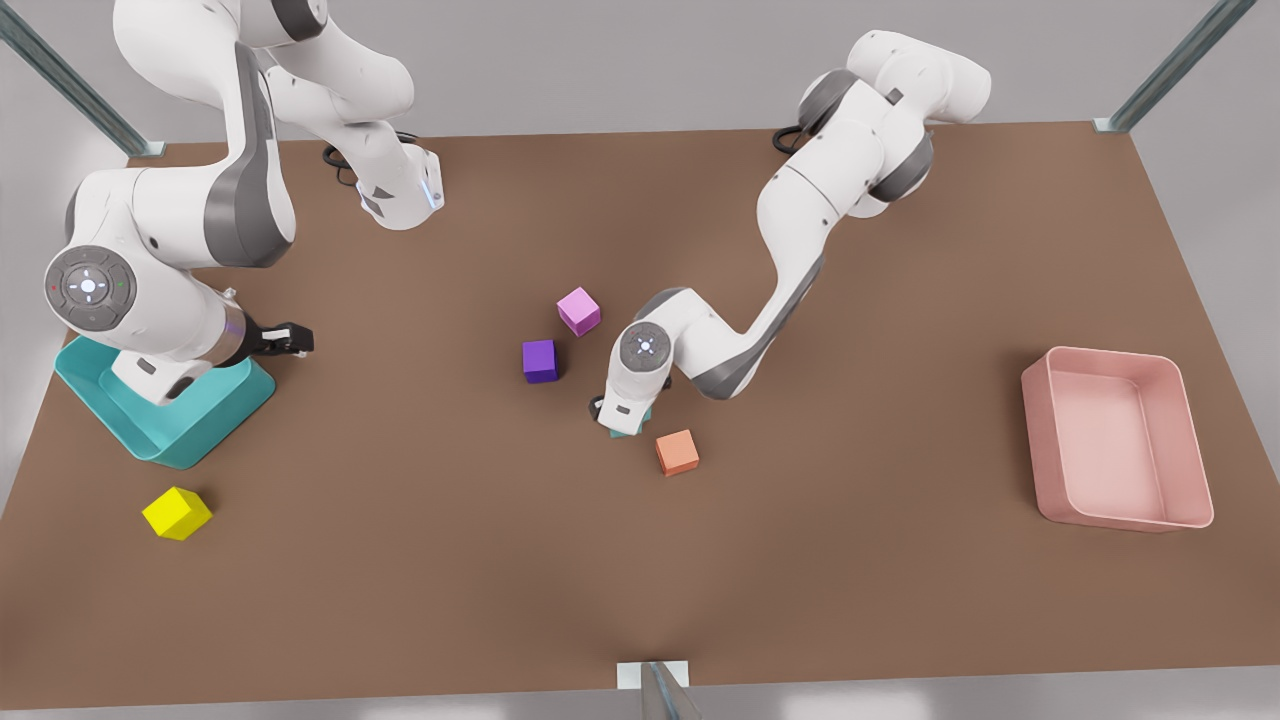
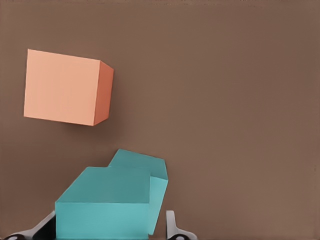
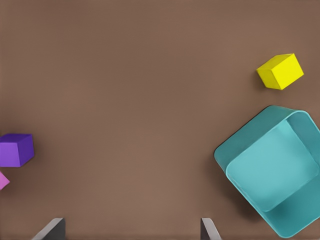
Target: Stack the two blue cubes on top of each other
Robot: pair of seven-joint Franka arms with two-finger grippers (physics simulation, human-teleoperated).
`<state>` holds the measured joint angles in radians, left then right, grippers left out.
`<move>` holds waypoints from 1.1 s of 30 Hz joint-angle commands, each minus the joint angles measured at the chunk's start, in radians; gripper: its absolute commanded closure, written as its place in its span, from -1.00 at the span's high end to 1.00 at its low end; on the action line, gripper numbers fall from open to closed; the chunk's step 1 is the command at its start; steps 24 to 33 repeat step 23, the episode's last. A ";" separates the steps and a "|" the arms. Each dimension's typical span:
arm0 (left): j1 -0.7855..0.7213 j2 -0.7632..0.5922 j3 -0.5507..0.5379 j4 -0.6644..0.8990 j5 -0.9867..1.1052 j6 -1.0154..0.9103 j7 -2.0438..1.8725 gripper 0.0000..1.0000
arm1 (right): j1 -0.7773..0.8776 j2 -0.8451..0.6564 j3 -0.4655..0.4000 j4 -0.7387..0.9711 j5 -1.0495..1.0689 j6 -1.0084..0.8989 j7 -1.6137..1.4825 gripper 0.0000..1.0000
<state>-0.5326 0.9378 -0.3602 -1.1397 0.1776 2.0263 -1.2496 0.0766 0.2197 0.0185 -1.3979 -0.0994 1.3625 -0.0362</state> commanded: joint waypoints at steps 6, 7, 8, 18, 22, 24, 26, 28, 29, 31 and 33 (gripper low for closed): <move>0.017 -0.076 0.001 0.005 0.002 -0.182 -0.064 1.00 | 0.000 0.000 -0.002 0.002 0.000 -0.002 -0.025 1.00; 0.048 -0.128 -0.003 0.034 -0.003 -0.298 -0.054 1.00 | 0.000 0.000 -0.002 0.002 0.000 -0.002 -0.027 1.00; 0.089 -0.169 -0.005 0.115 -0.004 -0.521 -0.012 1.00 | 0.000 0.000 -0.002 0.002 0.000 -0.002 -0.027 1.00; 0.537 -0.820 0.132 -0.450 -0.158 -0.524 1.177 1.00 | 0.000 0.013 -0.003 0.033 -0.010 -0.002 -0.002 1.00; 0.543 -0.795 0.133 -0.419 -0.165 -0.561 1.177 1.00 | 0.000 0.018 -0.003 0.033 -0.011 -0.003 -0.002 1.00; 0.543 -0.795 0.133 -0.419 -0.165 -0.561 1.177 1.00 | 0.000 0.018 -0.003 0.033 -0.011 -0.003 -0.002 1.00; 0.543 -0.795 0.133 -0.419 -0.165 -0.561 1.177 1.00 | 0.000 0.018 -0.003 0.033 -0.011 -0.003 -0.002 1.00; 0.543 -0.795 0.133 -0.419 -0.165 -0.561 1.177 1.00 | 0.000 0.018 -0.003 0.033 -0.011 -0.003 -0.002 1.00; 0.543 -0.795 0.133 -0.419 -0.165 -0.561 1.177 1.00 | 0.000 0.018 -0.003 0.033 -0.011 -0.003 -0.002 1.00; 0.543 -0.795 0.133 -0.419 -0.165 -0.561 1.177 1.00 | 0.000 0.018 -0.003 0.033 -0.011 -0.003 -0.002 1.00; 0.543 -0.795 0.133 -0.419 -0.165 -0.561 1.177 1.00 | 0.000 0.018 -0.003 0.033 -0.011 -0.003 -0.002 1.00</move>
